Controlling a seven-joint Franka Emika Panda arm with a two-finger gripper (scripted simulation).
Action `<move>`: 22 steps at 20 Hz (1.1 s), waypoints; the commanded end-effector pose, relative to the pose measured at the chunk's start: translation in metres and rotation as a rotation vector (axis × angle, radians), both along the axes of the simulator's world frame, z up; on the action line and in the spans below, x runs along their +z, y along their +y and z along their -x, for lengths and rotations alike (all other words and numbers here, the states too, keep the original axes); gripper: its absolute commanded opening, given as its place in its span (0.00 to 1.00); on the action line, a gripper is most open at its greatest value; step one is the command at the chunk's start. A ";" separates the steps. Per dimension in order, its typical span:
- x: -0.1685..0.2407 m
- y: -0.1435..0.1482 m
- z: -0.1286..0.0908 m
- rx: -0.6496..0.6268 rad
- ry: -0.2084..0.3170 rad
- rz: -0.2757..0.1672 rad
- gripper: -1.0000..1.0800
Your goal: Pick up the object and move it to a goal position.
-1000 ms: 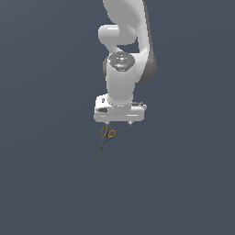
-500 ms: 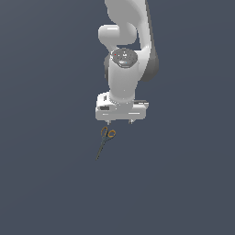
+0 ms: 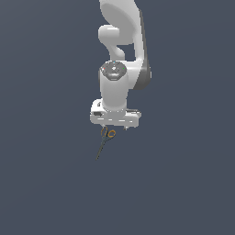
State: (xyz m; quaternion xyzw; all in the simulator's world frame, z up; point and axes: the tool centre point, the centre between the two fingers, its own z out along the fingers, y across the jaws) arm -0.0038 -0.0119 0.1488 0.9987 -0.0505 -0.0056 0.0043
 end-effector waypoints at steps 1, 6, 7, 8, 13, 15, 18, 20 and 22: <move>-0.016 -0.012 -0.002 -0.071 -0.001 -0.005 0.96; -0.052 -0.042 -0.005 -0.241 -0.006 -0.010 0.96; -0.059 -0.047 -0.005 -0.270 -0.007 -0.010 0.96; -0.064 -0.052 -0.004 -0.296 -0.008 -0.010 0.96; -0.084 -0.069 -0.003 -0.389 -0.012 -0.007 0.96; -0.088 -0.073 -0.003 -0.409 -0.013 -0.006 0.96; -0.091 -0.075 -0.003 -0.420 -0.013 -0.005 0.96; -0.090 -0.074 -0.002 -0.413 -0.012 -0.005 0.96; -0.093 -0.074 -0.002 -0.413 -0.012 -0.005 0.96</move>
